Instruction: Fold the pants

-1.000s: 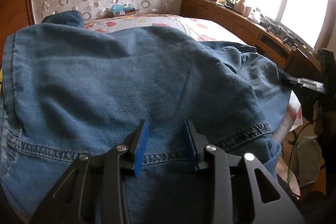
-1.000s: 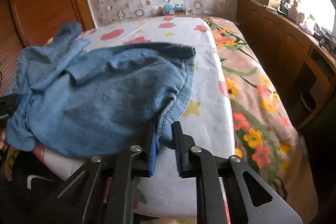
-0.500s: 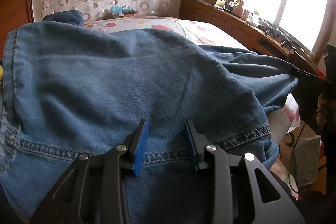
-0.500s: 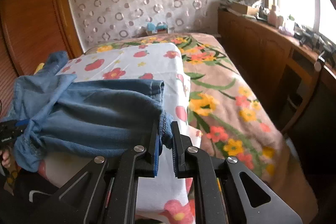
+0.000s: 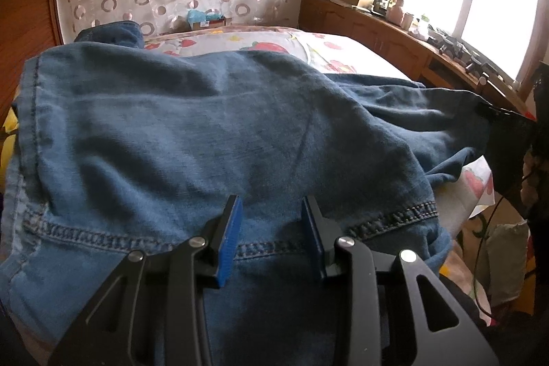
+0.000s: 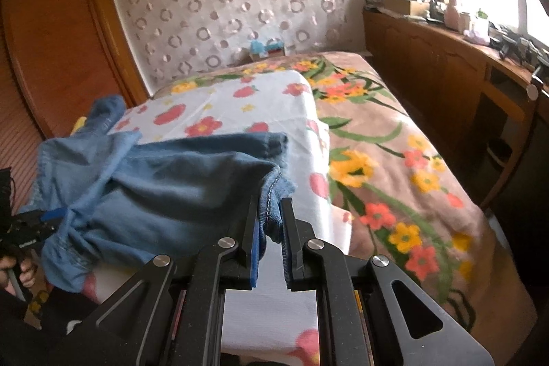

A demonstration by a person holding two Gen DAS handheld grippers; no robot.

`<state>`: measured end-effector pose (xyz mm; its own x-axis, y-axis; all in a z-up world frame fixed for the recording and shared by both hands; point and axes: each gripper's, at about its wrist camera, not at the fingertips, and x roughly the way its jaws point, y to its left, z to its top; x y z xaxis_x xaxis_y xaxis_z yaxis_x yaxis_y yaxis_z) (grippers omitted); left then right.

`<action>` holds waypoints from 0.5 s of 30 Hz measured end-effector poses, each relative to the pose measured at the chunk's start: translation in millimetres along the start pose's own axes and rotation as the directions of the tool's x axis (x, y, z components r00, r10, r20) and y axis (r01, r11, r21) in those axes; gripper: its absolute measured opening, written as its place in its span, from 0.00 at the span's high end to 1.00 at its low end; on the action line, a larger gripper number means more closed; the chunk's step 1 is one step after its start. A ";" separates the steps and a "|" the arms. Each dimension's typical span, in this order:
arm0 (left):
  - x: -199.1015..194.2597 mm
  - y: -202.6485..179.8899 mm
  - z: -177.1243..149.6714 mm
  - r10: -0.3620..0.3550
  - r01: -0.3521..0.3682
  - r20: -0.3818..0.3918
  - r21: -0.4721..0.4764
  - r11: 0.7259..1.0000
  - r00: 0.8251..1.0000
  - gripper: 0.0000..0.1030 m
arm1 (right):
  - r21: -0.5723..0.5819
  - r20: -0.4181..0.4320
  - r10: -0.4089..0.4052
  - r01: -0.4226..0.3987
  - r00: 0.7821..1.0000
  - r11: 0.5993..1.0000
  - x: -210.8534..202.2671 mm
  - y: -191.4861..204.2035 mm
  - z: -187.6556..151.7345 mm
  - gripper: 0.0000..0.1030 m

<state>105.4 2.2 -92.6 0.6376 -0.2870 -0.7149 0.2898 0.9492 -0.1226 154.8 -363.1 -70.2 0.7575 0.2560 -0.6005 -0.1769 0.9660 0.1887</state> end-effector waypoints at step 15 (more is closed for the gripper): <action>-44.4 13.8 2.2 0.048 -0.047 0.082 -0.016 0.999 0.996 0.67 | -0.184 0.071 0.224 -0.208 0.972 0.961 -12.0 119.6 50.7 0.92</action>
<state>82.6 27.7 -61.0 0.7069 -0.2508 -0.6614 0.2479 0.9636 -0.1004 156.4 -252.5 -1.0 0.7411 0.4625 -0.4866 -0.4433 0.8815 0.1628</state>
